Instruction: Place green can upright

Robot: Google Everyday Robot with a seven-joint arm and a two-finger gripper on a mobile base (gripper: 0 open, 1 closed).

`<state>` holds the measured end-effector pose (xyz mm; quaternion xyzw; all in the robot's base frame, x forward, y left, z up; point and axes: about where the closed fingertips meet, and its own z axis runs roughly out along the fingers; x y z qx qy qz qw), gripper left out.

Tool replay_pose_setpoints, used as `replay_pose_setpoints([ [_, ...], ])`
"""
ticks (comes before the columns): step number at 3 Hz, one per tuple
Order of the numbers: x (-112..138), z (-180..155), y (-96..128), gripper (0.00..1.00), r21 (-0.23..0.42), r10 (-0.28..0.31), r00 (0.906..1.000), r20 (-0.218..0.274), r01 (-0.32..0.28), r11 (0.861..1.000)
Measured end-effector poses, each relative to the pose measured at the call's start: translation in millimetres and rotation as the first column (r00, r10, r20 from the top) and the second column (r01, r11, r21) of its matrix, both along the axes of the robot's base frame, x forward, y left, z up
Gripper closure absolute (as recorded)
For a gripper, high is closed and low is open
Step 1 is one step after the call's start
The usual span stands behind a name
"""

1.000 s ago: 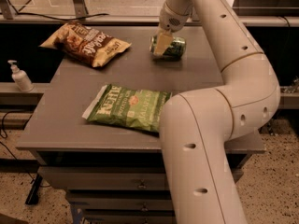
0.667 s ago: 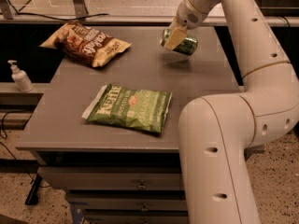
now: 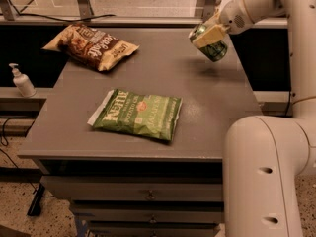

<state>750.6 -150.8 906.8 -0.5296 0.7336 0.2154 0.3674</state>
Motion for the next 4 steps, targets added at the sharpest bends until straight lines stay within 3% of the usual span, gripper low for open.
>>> replay_pose_setpoints([
  [1,-2.9,13.1,-15.7,1.0,0.172,-0.027,0.9996,0.006,0.026,0.985],
  [2,-3.9,27.3,-25.9,1.0,0.307,-0.043,0.9989,0.017,0.036,0.951],
  [4,-7.9,44.1,-51.4,1.0,0.485,-0.075,0.9971,0.01,0.061,0.872],
])
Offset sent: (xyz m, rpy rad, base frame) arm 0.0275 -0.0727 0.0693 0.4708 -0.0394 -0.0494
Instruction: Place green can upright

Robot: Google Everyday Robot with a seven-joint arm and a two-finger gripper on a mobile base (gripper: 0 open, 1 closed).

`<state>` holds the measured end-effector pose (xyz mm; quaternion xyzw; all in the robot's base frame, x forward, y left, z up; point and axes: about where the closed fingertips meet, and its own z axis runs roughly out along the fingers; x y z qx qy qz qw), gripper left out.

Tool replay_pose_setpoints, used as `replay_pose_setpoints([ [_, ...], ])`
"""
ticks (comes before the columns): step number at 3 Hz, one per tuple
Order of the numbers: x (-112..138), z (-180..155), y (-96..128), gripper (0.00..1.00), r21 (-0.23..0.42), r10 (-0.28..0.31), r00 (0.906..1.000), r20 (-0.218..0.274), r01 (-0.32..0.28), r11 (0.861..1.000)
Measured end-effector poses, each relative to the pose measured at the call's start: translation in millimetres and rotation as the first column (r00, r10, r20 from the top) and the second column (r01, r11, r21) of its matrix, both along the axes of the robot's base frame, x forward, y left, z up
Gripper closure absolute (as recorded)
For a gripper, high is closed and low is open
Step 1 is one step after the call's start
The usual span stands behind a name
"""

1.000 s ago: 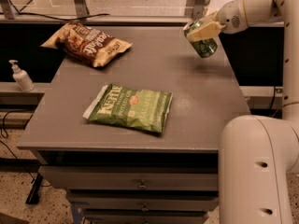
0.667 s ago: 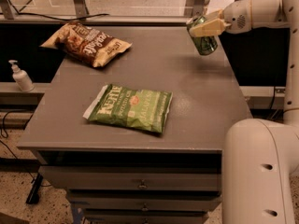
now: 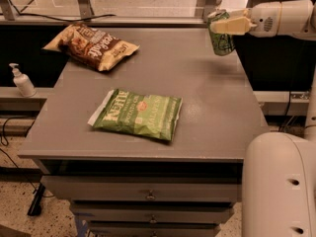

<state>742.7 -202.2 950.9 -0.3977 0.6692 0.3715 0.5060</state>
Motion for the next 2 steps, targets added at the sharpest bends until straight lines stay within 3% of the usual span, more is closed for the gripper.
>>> replay_pose_setpoints([
  [1,9.2,4.4,-13.8,1.0,0.068,-0.051,0.9987,0.006,0.051,0.996],
  [2,17.4,7.3,-22.1,1.0,0.042,-0.104,0.9943,0.025,0.103,0.994],
])
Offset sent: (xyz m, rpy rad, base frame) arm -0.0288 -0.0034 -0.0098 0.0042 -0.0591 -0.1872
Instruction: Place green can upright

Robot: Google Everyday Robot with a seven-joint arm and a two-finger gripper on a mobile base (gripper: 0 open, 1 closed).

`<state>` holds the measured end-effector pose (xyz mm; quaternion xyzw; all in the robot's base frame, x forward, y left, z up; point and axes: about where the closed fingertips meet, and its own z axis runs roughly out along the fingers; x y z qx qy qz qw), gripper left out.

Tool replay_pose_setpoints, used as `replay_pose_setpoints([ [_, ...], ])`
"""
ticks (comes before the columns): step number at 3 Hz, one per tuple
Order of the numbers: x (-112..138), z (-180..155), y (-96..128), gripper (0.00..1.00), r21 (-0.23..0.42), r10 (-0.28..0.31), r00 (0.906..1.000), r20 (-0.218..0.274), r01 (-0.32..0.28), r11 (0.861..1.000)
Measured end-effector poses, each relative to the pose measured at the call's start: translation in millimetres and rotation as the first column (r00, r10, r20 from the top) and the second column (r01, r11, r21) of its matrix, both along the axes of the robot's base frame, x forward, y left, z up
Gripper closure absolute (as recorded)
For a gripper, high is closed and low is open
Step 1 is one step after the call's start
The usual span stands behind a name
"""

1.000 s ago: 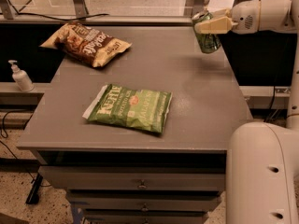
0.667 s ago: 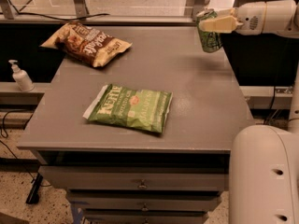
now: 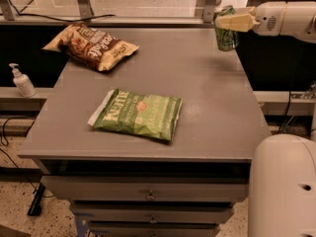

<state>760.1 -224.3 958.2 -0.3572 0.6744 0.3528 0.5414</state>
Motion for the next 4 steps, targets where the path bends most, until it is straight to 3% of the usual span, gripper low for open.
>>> replay_pose_setpoints([
  [1,4.4,-1.4,-0.6,1.0,-0.059,-0.032,0.9993,0.018,0.033,0.998],
  [2,-0.6,-1.3,-4.1,1.0,-0.004,-0.059,0.998,0.02,0.059,0.998],
  [3,-19.1,14.2,-2.0,1.0,0.101,-0.079,0.9952,0.058,0.073,0.992],
  [4,-38.0,-2.2,24.6,1.0,0.157,-0.045,0.9973,0.057,0.036,0.987],
])
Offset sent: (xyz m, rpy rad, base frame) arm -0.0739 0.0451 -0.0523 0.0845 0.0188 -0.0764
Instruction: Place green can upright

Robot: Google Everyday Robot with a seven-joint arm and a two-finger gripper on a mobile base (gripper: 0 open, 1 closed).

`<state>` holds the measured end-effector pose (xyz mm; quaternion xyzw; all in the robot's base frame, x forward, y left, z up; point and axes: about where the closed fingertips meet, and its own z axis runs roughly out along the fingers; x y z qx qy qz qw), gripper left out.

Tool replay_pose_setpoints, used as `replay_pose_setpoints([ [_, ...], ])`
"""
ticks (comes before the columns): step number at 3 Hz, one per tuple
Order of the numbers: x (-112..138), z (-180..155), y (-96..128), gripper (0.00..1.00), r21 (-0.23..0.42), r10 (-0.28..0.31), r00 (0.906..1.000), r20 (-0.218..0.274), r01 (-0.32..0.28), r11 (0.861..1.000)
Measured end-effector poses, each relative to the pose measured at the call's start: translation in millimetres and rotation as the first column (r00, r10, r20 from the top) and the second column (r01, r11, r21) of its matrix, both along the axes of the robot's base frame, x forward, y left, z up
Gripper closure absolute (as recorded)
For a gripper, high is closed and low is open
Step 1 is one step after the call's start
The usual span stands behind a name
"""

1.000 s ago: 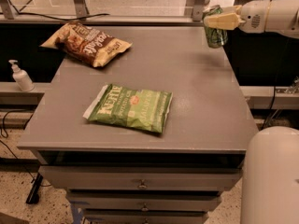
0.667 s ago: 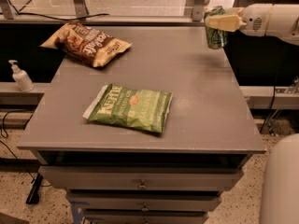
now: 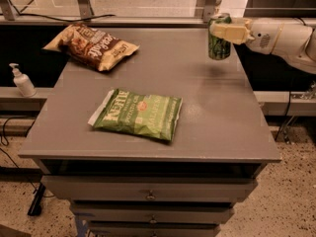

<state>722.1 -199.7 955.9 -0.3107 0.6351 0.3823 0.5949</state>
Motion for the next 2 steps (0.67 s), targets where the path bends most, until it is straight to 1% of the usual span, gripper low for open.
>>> replay_pose_setpoints([
  [1,-13.6,-41.7,34.9,1.0,0.019,0.075,0.9968,-0.026,-0.075,0.997],
  [2,-15.0,-63.6,52.9,1.0,0.018,0.122,0.9924,-0.016,-0.122,0.992],
])
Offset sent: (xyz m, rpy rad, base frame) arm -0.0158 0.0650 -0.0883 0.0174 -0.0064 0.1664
